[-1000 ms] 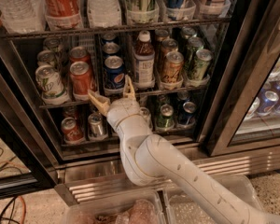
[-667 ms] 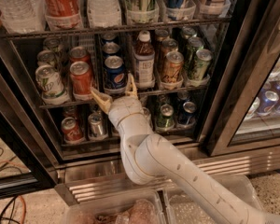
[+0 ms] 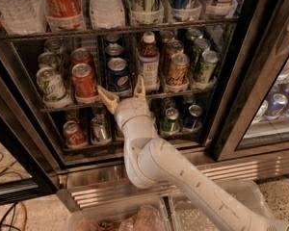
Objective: Pick pepsi can from middle shelf of fridge
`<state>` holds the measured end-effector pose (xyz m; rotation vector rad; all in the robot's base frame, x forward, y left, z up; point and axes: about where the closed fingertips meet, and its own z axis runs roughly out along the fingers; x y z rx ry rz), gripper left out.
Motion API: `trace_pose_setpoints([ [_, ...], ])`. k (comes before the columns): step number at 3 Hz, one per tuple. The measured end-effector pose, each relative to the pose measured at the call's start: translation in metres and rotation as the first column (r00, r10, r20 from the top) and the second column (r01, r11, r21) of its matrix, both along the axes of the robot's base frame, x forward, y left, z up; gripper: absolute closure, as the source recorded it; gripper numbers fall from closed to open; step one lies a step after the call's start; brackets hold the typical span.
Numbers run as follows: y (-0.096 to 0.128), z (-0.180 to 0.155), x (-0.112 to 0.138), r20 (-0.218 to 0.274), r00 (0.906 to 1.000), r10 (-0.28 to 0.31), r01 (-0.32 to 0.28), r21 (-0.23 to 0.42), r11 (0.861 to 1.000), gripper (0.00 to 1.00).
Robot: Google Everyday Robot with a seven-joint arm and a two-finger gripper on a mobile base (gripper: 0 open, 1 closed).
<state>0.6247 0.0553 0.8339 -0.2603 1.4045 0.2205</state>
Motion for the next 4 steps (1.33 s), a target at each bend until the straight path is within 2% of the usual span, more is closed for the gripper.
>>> trace_pose_setpoints([
  [2, 0.019, 0.008, 0.008, 0.012, 0.9994, 0.031, -0.032, 0.020, 0.999, 0.21],
  [3, 0.025, 0.009, 0.012, 0.011, 0.9989, 0.046, -0.047, 0.019, 0.999, 0.17],
  [4, 0.025, 0.002, 0.017, -0.008, 0.9992, 0.039, -0.039, 0.011, 0.999, 0.19],
])
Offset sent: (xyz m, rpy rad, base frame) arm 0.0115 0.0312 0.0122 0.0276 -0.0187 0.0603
